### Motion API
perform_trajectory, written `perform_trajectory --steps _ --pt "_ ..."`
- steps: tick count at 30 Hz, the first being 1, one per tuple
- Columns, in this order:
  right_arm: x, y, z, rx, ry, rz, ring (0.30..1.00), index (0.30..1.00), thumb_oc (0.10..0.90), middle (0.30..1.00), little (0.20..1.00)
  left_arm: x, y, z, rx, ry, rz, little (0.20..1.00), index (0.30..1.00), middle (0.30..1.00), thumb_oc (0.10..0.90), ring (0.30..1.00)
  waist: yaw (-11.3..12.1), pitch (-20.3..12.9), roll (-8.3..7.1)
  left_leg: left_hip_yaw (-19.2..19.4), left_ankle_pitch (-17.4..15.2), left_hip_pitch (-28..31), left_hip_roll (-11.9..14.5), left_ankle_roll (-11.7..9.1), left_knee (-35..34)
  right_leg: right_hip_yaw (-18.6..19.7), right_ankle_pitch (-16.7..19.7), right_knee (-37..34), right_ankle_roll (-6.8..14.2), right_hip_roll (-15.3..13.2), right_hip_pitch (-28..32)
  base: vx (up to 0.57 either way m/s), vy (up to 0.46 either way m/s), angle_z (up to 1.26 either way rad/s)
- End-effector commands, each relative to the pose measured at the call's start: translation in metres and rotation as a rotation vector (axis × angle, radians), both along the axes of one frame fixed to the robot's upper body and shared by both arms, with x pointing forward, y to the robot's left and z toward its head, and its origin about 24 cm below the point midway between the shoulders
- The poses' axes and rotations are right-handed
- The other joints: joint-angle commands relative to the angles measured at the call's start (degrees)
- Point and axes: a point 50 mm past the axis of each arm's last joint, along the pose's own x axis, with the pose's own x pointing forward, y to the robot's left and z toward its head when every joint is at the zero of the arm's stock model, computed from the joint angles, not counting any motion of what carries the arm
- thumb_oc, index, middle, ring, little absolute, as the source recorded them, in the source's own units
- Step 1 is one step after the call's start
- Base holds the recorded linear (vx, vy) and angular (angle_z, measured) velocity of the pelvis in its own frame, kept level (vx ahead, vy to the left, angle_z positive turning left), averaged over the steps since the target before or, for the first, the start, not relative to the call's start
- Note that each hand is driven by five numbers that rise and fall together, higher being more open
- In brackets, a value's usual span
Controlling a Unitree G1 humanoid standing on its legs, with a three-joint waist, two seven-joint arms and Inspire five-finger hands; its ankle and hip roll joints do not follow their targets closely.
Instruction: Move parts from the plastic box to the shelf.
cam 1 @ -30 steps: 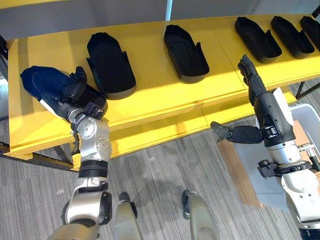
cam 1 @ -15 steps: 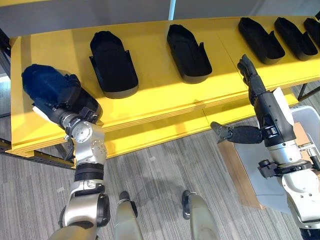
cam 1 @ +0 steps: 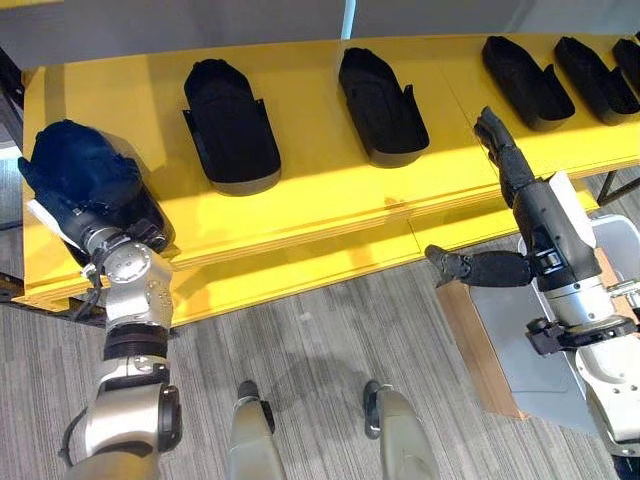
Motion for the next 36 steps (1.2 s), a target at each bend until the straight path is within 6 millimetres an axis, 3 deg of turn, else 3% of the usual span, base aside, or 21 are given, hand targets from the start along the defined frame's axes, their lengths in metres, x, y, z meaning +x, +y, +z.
perform_trajectory --steps 1,11,18,36 --pt "-0.024 0.003 0.056 0.013 -0.314 0.07 1.0 1.0 0.9 1.0 1.0 0.002 0.006 0.051 0.21 -0.067 -0.007 1.0 1.0 1.0 0.9 1.0 0.1 -2.2 0.33 0.9 -1.7 1.8 -0.7 4.4 -0.9 -1.3 -0.5 -0.7 -4.0 2.3 2.6 -0.09 0.021 -0.01" --pt "-0.026 -0.005 0.059 0.005 -0.3 0.063 1.0 1.0 0.9 1.0 1.0 0.003 0.021 0.061 0.541 0.186 0.015 1.0 1.0 1.0 0.9 1.0 -0.2 -2.1 0.95 0.5 -3.0 1.7 -0.7 3.9 0.0 -0.6 -1.8 0.0 -3.8 2.6 2.5 0.02 -0.001 0.0" --pt "-0.028 -0.005 0.058 0.005 -0.294 0.072 1.0 1.0 0.9 1.0 1.0 0.003 0.025 0.049 0.577 0.27 -0.003 1.0 1.0 1.0 0.9 1.0 0.0 -2.1 1.14 0.6 -3.1 1.3 -0.6 4.0 0.5 -0.7 -1.8 0.2 -3.9 2.5 2.1 0.0 0.0 0.0" --pt "-0.032 -0.004 0.061 -0.013 -0.305 0.088 1.0 1.0 0.9 1.0 1.0 0.001 0.034 0.053 0.657 0.345 0.012 1.0 1.0 1.0 0.9 1.0 -0.2 -2.2 0.78 0.6 -3.1 0.7 -0.5 3.9 0.7 -0.8 -1.6 0.1 -3.8 2.6 1.8 0.0 0.0 0.0"
